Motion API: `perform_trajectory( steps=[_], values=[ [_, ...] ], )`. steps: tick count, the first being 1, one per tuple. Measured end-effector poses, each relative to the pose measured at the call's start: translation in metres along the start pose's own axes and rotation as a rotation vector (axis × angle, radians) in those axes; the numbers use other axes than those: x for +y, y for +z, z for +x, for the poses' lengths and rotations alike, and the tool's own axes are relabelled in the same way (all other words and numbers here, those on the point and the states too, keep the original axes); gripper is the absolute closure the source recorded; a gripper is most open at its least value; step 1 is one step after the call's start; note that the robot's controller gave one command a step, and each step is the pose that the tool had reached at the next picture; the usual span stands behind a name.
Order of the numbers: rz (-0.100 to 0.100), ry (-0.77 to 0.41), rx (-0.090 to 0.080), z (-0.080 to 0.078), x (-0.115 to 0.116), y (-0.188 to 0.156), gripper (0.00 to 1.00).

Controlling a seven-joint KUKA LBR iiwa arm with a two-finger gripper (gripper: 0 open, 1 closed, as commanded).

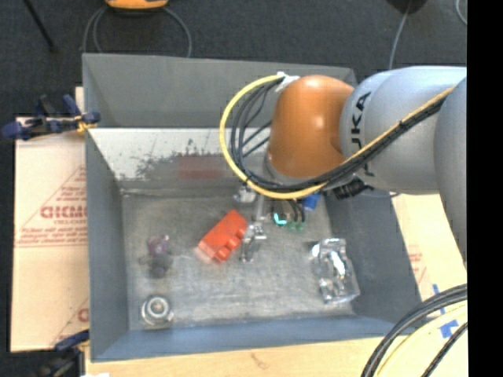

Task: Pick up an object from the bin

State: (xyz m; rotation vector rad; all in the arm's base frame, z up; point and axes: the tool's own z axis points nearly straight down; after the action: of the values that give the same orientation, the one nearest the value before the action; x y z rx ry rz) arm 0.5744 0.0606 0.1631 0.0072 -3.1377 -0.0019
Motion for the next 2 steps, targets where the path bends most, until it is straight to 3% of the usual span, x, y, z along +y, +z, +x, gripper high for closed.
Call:
perform_trajectory(
  steps=[1,2],
  values=[
    [0.000,-0.256,-0.009,0.0036,0.0149,0.0699,0.00],
    [0.000,-0.255,-0.007,0.0040,0.0150,0.0716,1.00]
  ],
)
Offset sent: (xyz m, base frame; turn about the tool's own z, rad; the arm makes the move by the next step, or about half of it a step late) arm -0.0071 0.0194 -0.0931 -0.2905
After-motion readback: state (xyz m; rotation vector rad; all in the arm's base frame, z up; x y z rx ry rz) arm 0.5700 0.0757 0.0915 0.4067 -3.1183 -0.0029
